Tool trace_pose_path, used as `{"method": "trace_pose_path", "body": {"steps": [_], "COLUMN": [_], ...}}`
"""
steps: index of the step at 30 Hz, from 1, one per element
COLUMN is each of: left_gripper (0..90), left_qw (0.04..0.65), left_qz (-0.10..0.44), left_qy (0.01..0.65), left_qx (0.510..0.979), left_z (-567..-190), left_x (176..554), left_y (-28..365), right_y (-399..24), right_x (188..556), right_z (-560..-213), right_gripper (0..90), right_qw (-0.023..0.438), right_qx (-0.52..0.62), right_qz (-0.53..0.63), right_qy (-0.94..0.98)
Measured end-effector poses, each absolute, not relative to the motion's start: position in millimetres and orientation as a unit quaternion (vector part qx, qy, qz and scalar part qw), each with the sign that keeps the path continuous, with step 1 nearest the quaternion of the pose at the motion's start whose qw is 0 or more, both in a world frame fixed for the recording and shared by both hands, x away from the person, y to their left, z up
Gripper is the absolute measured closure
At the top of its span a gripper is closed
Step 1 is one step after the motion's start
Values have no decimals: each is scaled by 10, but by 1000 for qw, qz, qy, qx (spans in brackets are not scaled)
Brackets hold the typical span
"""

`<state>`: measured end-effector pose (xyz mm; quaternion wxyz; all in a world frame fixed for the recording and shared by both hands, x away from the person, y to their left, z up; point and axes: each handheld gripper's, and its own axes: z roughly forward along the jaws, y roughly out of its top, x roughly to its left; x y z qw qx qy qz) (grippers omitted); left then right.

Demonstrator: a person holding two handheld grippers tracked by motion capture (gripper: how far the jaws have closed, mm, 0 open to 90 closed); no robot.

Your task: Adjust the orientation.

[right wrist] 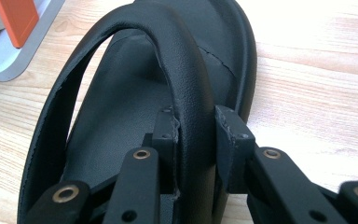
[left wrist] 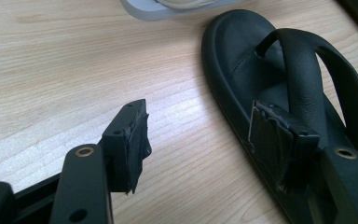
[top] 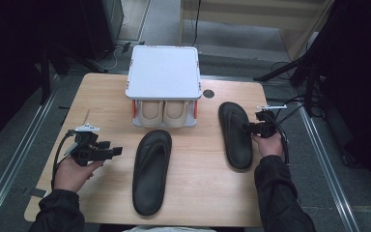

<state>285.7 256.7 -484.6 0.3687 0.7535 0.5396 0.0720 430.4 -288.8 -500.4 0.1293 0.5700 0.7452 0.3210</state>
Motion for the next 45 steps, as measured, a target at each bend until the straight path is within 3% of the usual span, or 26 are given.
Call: {"method": "trace_pose_path", "body": {"steps": [26, 45], "left_gripper": [378, 379], "left_qw": [367, 370], "left_qz": [71, 73], "left_qy": [537, 532], "left_qx": [756, 758], "left_z": [-4848, -4839], "left_x": [2859, 2859], "left_y": [2556, 2517], "right_y": [-2858, -2612], "right_x": [4260, 3880], "right_z": [-4845, -4654], "right_gripper": [729, 727], "right_qw": [120, 105], "right_qx": [574, 548], "right_qz": [337, 349], "right_qy": [736, 753]}}
